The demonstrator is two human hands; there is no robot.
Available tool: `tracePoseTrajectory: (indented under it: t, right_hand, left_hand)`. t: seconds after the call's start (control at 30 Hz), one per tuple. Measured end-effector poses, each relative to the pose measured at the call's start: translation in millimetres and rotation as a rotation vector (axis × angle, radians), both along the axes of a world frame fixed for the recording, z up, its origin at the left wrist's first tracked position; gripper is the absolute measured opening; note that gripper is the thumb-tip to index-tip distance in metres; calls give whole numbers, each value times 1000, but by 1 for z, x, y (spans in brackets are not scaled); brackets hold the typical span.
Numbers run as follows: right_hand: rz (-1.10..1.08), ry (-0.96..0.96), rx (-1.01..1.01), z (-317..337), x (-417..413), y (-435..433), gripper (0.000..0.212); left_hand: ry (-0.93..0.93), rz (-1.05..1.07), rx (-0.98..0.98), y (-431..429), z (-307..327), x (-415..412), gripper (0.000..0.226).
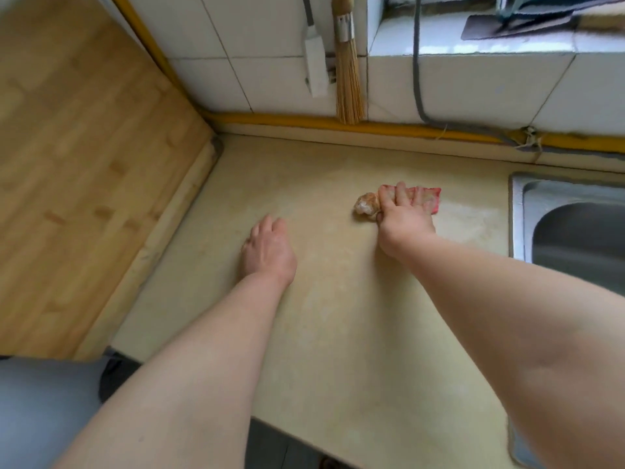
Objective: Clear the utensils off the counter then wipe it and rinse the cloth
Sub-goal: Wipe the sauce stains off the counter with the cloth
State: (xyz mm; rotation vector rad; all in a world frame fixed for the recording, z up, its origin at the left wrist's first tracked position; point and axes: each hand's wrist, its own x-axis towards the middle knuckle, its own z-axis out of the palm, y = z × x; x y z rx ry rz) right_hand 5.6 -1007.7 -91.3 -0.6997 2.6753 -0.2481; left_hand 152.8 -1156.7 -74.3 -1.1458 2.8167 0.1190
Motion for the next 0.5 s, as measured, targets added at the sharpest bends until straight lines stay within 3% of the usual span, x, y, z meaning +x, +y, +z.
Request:
tracePoseTrajectory:
  t: [0.2, 0.5]
  right_hand:
    - [206, 6, -45, 2, 33, -75, 62]
    - [313, 5, -54, 4, 71, -172, 59]
  left_hand:
    - [9, 190, -32, -30, 2, 54, 44]
    - [32, 380, -59, -77, 16, 144, 33]
